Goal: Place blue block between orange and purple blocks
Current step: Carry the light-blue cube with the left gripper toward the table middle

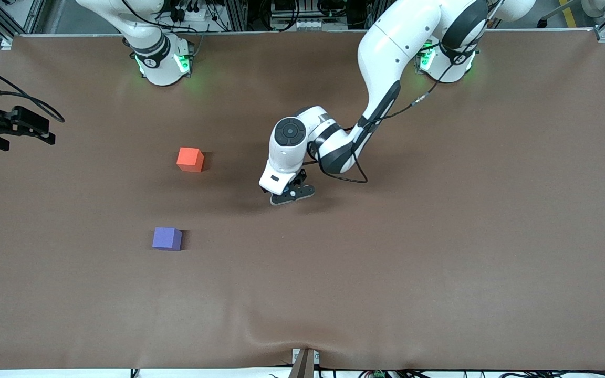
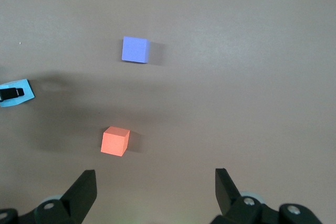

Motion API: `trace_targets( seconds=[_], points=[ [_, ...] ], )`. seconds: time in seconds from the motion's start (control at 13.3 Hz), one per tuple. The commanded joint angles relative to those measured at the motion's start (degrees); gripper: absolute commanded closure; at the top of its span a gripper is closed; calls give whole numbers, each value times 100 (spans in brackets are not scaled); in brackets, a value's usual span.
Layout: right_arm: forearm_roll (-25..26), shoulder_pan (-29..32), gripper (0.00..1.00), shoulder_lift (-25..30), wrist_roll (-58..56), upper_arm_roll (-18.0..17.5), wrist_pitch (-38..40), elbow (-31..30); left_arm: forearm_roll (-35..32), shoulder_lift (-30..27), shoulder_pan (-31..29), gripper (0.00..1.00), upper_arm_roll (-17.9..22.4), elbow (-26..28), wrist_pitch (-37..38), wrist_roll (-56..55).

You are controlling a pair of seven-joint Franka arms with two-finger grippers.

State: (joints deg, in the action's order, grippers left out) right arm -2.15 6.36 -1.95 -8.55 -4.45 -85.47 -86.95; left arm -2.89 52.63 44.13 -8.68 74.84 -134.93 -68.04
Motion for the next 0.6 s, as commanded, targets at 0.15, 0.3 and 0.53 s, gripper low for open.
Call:
trace_targets(
  seconds=[0.15,0.3,0.53],
  points=[
    [-31,93,0,-68,-85,-73,101,90,-81,-59,52,0,76,-145,81,133],
    [-31,84,0,-78,-77,-73,101,90,-46,-453,-53,0,76,-154,613,141],
    [-110,-64,0,-138,-6,-108,84,90,-124,-1593,-588,0,85,-146,1924,621]
  ],
)
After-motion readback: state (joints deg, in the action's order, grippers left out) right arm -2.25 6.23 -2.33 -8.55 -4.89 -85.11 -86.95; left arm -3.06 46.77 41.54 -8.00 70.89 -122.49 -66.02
